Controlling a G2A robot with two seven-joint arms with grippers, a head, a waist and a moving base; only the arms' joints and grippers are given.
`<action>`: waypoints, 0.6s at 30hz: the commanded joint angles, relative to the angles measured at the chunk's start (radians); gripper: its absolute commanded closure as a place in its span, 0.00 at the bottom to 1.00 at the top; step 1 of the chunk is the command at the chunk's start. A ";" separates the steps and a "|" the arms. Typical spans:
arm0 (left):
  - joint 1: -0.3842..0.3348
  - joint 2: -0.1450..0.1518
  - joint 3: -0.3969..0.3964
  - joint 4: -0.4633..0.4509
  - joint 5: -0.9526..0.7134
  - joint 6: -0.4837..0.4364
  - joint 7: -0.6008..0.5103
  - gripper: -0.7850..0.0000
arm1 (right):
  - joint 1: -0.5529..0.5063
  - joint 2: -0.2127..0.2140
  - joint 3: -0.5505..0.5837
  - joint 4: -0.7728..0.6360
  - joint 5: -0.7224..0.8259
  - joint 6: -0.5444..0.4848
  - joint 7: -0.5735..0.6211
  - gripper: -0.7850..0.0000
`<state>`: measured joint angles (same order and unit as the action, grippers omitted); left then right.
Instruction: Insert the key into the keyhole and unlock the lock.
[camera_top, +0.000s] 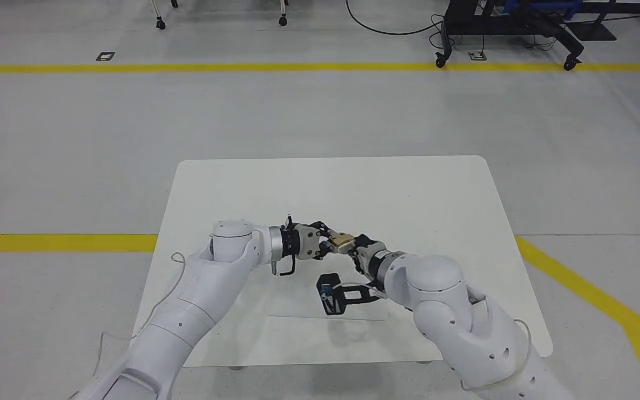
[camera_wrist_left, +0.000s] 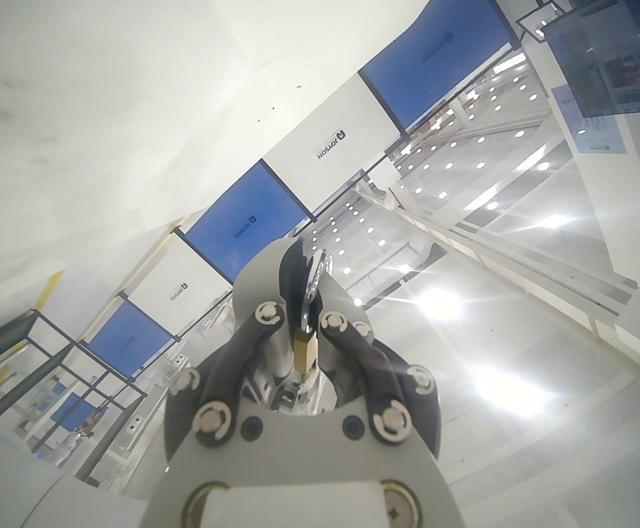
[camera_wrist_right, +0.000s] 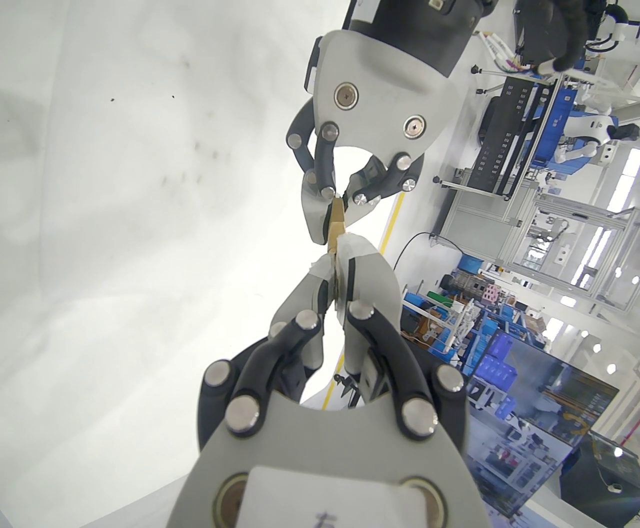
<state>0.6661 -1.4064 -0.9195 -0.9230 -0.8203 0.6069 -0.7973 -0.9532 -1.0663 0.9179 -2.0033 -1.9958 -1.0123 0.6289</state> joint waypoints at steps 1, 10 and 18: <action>0.000 0.000 0.000 -0.001 0.002 -0.001 -0.006 1.00 | 0.001 0.002 0.002 0.001 0.003 0.000 -0.001 1.00; 0.000 0.001 0.001 -0.002 0.011 -0.001 -0.026 1.00 | 0.003 0.008 0.010 0.004 0.014 0.000 -0.009 1.00; -0.001 0.001 -0.003 0.003 0.005 0.000 -0.033 1.00 | 0.016 0.005 0.020 0.017 0.039 0.000 -0.008 0.00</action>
<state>0.6649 -1.4052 -0.9199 -0.9217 -0.8106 0.6070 -0.8302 -0.9372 -1.0611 0.9327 -1.9846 -1.9613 -1.0123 0.6170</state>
